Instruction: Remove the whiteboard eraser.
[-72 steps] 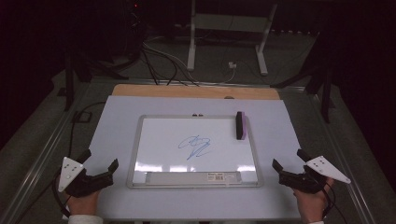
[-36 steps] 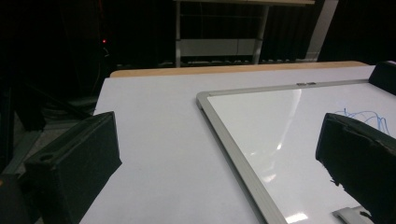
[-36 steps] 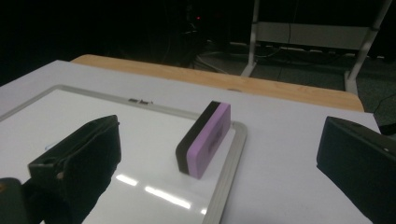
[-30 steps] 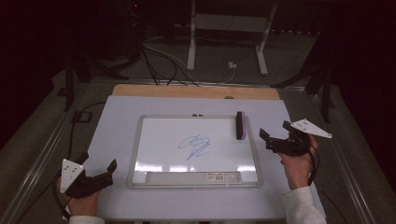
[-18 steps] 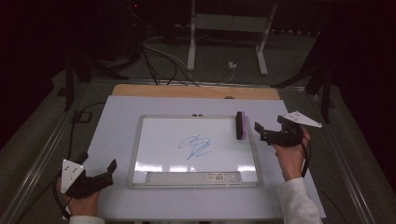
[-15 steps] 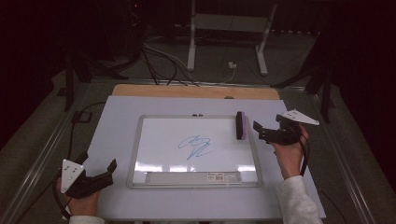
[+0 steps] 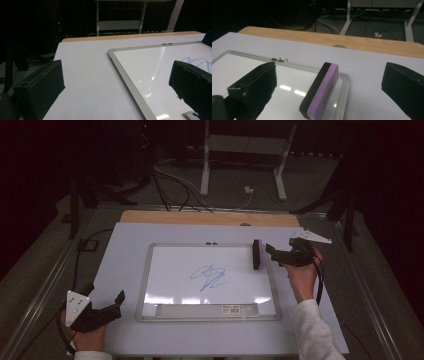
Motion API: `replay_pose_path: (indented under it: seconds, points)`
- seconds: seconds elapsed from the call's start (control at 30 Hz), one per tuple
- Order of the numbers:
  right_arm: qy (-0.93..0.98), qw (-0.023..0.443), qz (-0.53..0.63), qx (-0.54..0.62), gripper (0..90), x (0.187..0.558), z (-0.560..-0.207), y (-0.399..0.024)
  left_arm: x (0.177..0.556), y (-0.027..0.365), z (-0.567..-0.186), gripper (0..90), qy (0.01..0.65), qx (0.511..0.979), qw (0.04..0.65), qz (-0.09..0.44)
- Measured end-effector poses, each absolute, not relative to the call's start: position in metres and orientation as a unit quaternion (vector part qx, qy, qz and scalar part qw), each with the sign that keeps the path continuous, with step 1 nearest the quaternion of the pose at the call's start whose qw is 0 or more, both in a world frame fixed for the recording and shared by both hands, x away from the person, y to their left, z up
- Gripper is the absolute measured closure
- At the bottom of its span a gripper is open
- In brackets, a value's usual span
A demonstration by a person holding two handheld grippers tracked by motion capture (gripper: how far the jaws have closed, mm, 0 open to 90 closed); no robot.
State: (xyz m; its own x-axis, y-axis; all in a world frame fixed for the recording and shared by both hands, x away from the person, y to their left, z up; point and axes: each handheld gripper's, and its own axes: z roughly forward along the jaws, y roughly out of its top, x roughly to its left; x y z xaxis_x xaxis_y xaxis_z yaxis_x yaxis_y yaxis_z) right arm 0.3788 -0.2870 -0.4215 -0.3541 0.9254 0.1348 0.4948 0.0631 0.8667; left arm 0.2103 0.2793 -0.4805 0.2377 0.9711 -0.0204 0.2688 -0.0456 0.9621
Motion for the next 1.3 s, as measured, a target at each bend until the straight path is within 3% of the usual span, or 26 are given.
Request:
replay_pose_path:
  seconds: [0.5, 0.77, 0.93, 1.1, 1.3]
  points:
    - [0.703, 0.184, 0.418, 0.545, 17.9, 0.405, -0.451, -0.28, 0.21, 0.279, -0.48, 0.6, 0.496, 0.623, 0.48, 0.368]
    - [0.703, 0.154, 0.396, 0.57, 46.3, 0.414, -0.47, -0.277, 0.21, 0.279, -0.481, 0.6, 0.497, 0.623, 0.48, 0.368]
    - [0.697, 0.123, 0.402, 0.582, 58.8, 0.417, -0.478, -0.276, 0.21, 0.279, -0.48, 0.6, 0.497, 0.623, 0.48, 0.368]
    - [0.69, 0.102, 0.407, 0.59, 60.6, 0.419, -0.483, -0.275, 0.209, 0.279, -0.48, 0.6, 0.497, 0.622, 0.48, 0.368]
    - [0.686, 0.1, 0.399, 0.6, 49.6, 0.422, -0.484, -0.277, 0.209, 0.278, -0.48, 0.6, 0.496, 0.624, 0.479, 0.368]
